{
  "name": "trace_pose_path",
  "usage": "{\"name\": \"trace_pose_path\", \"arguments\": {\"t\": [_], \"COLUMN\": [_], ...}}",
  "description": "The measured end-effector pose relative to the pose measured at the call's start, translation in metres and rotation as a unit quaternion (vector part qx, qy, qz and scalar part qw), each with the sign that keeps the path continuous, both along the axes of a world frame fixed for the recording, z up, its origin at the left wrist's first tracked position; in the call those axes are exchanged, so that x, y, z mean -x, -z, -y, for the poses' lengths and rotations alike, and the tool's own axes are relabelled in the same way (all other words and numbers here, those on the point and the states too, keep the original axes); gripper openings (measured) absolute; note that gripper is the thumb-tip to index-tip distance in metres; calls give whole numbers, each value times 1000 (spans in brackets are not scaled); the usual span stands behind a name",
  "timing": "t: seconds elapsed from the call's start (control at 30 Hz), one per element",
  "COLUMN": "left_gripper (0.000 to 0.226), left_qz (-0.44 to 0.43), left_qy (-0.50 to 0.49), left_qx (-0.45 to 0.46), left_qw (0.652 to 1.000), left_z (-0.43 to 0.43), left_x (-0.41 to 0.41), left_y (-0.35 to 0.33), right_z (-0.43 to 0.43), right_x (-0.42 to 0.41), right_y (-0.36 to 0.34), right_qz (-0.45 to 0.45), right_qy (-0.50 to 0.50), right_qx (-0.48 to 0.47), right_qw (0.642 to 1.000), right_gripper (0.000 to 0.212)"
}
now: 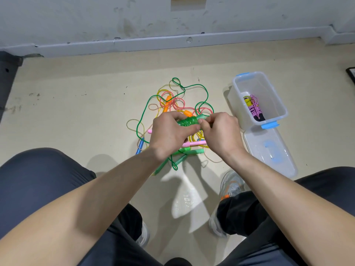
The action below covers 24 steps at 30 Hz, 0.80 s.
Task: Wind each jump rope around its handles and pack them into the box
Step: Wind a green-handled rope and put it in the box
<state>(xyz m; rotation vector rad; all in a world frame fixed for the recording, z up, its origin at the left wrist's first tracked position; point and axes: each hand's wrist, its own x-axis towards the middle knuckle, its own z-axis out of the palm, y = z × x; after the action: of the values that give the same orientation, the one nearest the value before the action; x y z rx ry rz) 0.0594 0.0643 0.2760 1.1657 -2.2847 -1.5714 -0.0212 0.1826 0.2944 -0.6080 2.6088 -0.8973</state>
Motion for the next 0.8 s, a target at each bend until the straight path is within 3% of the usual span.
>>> {"name": "trace_pose_path", "arguments": {"t": [0.4,0.53,0.73,0.8], "left_gripper": [38,23,45,36], "left_qz": [3,10,62,73], "left_qy": [7,39,88,89], "left_qx": [-19,24,3,-16], "left_qw": [1000,999,994,993], "left_z": [-3,1,17,22], "left_x": [-3,-1,2,3], "left_y": [-3,-2,-10,-12], "right_z": [2,0,-1,-1], "right_x": [-6,-3,0,2], "right_y": [1,-5,-3,1], "right_qz": [-154,-197,-247,-252], "right_qy": [-112,-181,-252,-254], "right_qx": [-145,-197,-193,-175], "right_qw": [971,943,916,917], "right_gripper": [31,15,39,44]}}
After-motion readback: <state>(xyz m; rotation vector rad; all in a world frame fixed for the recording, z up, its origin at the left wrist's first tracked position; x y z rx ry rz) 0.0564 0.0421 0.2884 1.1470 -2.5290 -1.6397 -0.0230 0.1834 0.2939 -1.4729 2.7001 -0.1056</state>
